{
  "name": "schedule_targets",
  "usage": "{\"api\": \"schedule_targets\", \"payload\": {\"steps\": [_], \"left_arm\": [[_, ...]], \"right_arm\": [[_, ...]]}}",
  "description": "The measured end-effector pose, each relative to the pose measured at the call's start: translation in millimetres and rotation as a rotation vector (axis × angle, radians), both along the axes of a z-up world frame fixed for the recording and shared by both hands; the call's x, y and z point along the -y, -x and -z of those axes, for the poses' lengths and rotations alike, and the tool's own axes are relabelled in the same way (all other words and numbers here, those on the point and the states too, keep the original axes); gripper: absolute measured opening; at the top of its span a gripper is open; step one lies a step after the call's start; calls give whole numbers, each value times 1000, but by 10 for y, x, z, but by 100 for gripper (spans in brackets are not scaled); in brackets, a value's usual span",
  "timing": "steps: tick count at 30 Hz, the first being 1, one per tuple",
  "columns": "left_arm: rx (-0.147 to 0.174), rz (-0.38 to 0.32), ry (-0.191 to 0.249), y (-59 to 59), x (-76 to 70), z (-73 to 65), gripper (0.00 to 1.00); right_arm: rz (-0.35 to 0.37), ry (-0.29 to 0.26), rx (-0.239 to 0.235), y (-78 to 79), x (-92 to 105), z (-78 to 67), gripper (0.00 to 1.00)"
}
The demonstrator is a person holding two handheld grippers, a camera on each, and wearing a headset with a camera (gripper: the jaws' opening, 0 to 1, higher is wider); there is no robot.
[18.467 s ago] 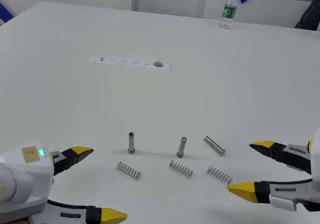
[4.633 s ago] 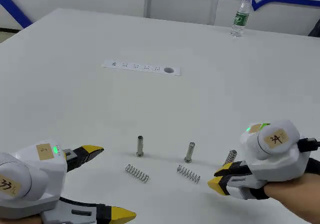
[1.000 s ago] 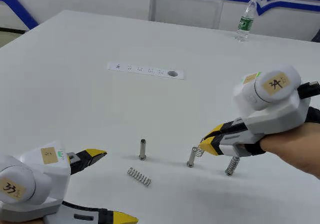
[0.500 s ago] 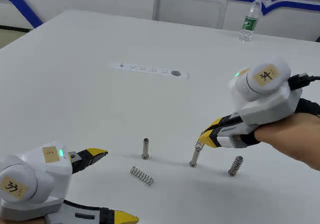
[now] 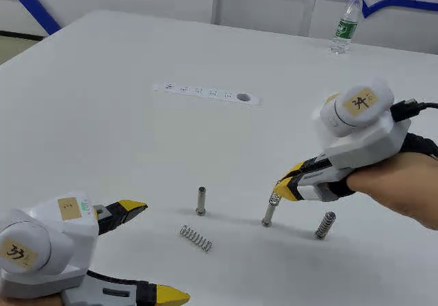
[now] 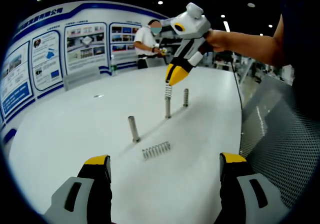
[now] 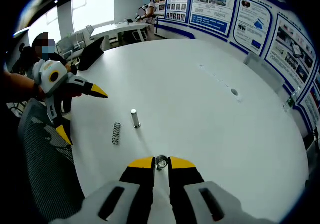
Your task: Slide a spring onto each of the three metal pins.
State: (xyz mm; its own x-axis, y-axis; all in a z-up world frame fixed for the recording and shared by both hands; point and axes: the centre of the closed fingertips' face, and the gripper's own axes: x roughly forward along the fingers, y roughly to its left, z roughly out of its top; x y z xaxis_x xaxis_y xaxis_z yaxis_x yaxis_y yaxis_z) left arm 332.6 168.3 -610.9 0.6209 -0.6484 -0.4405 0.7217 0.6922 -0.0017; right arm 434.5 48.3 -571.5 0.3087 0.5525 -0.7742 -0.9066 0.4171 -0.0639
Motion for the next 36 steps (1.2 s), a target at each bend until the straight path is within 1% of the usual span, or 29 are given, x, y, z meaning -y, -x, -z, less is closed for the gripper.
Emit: {"api": "schedule_targets", "payload": {"steps": [5,18,36], "left_arm": [[-2,-1,0,1,-7,5,91],[-5,0,-2,14,-2,18,91],[-6,0,-5,27,-3,12,91]], "right_arm": [[0,9,-14,1,-14,60,12],[13,33,-57,-50,5,294,12],[17,51,-78,-56,7,461,12]]}}
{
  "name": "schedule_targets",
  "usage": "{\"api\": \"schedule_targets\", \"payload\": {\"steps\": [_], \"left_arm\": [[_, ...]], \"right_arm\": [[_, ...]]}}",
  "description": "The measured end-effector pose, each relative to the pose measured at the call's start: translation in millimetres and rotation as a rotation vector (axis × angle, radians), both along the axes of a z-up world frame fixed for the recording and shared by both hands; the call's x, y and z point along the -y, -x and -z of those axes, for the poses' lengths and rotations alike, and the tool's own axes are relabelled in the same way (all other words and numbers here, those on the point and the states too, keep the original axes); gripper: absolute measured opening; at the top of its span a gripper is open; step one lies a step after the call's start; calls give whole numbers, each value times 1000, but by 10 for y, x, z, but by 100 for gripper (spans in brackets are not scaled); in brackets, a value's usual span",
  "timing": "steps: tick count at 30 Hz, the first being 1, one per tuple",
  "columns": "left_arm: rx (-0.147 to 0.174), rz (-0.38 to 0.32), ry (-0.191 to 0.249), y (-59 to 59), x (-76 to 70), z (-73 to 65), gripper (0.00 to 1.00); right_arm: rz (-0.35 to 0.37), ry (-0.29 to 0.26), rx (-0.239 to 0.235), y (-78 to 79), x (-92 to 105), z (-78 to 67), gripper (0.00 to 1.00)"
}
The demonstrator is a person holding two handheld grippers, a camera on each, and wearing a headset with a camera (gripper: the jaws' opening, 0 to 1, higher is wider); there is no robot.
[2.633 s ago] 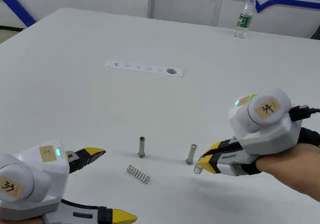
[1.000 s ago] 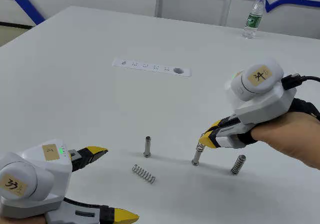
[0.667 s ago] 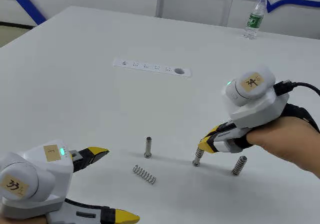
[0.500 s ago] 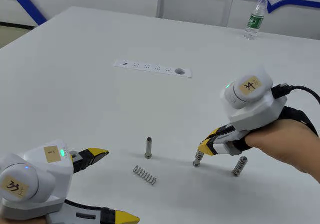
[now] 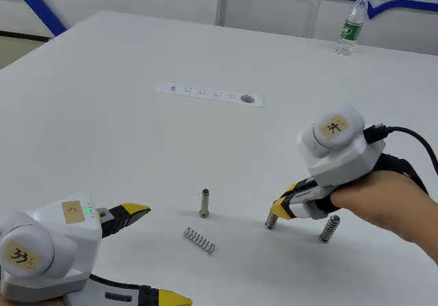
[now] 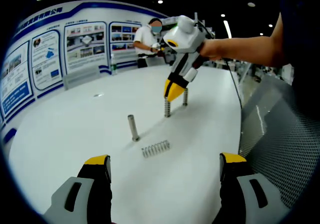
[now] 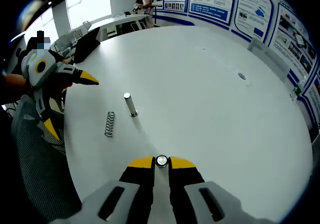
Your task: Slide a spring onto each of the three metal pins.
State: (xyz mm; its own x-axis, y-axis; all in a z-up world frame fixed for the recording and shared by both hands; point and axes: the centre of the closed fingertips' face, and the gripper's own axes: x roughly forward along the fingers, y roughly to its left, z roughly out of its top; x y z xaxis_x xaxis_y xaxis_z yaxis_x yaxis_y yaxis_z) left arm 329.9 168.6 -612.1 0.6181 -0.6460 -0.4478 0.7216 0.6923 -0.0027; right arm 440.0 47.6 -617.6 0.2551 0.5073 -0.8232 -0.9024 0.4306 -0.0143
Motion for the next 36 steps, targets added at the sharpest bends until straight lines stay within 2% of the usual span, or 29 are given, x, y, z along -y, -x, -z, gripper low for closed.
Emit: {"api": "schedule_targets", "payload": {"steps": [6,24,36], "left_arm": [[-1,-3,1,4,-9,4,91],[3,0,2,-7,4,-10,91],[4,2,3,-18,10,-9,91]], "right_arm": [[0,8,-5,4,-2,55,12],[-7,20,12,30,27,56,15],[2,24,-5,132,108,113,15]]}}
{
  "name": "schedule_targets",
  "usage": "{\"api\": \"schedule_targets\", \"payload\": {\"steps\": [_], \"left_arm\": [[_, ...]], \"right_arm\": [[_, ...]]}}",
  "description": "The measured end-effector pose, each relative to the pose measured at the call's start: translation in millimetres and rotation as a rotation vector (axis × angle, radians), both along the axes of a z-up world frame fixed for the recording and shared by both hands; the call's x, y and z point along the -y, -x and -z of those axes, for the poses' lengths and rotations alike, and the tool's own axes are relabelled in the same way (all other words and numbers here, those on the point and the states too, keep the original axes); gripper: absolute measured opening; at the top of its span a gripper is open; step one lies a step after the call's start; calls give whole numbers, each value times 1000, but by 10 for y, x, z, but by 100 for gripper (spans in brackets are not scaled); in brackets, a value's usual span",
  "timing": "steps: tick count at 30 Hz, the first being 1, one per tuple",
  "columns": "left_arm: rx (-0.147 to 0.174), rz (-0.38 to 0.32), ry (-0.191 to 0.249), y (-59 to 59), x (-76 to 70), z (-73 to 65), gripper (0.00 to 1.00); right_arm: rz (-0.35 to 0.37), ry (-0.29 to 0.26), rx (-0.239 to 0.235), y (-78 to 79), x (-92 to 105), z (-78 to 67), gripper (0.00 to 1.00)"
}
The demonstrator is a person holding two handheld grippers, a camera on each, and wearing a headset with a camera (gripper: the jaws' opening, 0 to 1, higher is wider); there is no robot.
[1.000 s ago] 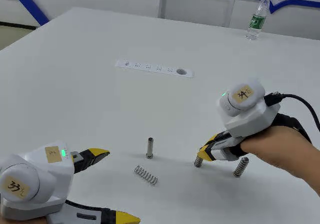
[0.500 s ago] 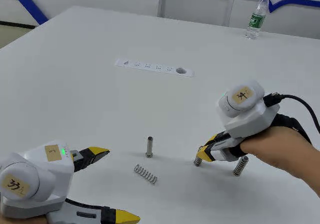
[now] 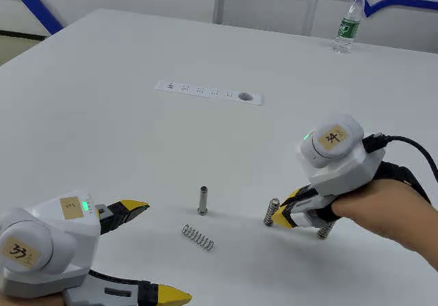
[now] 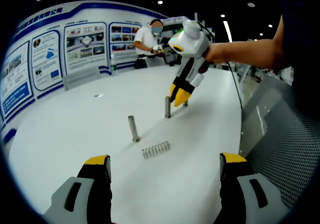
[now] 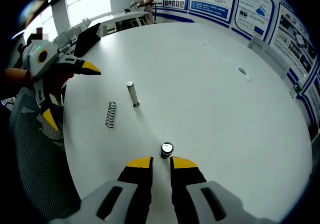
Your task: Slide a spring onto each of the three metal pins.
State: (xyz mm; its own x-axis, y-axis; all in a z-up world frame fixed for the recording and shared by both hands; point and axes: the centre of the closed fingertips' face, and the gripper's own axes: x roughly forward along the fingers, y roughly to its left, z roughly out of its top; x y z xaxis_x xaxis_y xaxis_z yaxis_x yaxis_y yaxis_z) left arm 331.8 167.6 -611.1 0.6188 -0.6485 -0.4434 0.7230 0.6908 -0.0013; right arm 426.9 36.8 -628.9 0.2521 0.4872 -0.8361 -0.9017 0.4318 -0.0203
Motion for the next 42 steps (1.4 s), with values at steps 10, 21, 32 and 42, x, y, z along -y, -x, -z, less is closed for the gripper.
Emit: {"api": "schedule_targets", "payload": {"steps": [10,21,32,42], "left_arm": [[2,6,1,4,29,-5,91],[3,9,-3,4,25,-16,92],[2,6,-5,20,17,-11,92],[3,2,-3,18,10,-14,92]], "right_arm": [[-17,-1,-23,198,-27,63,15],[-73,-11,-39,390,-225,95,15],[-133,-32,-36,482,-483,78,16],[-184,-51,-40,582,-754,91,17]]}}
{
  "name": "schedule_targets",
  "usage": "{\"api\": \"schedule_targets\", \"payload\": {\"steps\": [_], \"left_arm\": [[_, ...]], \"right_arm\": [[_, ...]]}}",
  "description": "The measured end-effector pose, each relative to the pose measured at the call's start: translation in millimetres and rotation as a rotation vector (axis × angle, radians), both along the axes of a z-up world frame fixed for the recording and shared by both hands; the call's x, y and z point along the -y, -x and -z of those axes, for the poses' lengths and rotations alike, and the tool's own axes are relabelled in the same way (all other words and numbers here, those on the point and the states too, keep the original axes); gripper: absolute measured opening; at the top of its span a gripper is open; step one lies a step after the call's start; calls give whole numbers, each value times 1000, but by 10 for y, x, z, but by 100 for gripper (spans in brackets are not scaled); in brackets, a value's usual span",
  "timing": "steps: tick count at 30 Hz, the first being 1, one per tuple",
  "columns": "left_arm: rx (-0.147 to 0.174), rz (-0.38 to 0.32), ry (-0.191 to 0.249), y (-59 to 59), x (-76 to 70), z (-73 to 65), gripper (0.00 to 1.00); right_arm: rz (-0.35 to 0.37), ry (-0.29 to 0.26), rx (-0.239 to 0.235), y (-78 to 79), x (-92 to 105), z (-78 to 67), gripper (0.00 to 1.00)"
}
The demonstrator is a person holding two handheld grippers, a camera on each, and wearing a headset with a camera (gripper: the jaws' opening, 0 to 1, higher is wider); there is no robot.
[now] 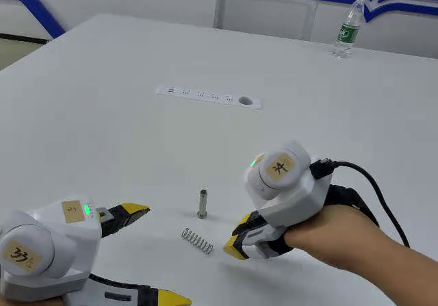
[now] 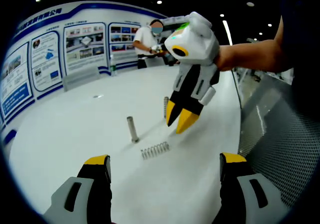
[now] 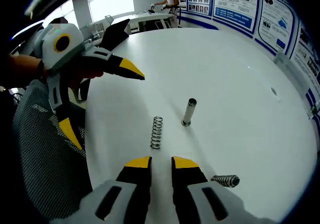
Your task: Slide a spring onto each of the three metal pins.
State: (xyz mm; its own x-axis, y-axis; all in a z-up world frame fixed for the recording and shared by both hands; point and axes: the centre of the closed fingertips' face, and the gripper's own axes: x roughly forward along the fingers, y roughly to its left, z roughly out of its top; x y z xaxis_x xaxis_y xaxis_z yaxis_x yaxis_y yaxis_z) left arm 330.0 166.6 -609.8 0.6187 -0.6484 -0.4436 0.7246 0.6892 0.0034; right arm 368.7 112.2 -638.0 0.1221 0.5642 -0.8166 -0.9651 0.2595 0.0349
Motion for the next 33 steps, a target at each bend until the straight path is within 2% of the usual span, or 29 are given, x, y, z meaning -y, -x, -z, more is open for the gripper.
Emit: {"api": "schedule_targets", "payload": {"steps": [12,24,33], "left_arm": [[-1,-5,2,-3,-16,6,91],[-4,-3,3,-5,-17,16,91],[-4,-4,5,-5,-13,17,91]], "right_arm": [[-25,2,-4,89,-206,146,17],[10,-1,-3,26,-258,223,17],[10,8,6,40,-283,275,17]]}}
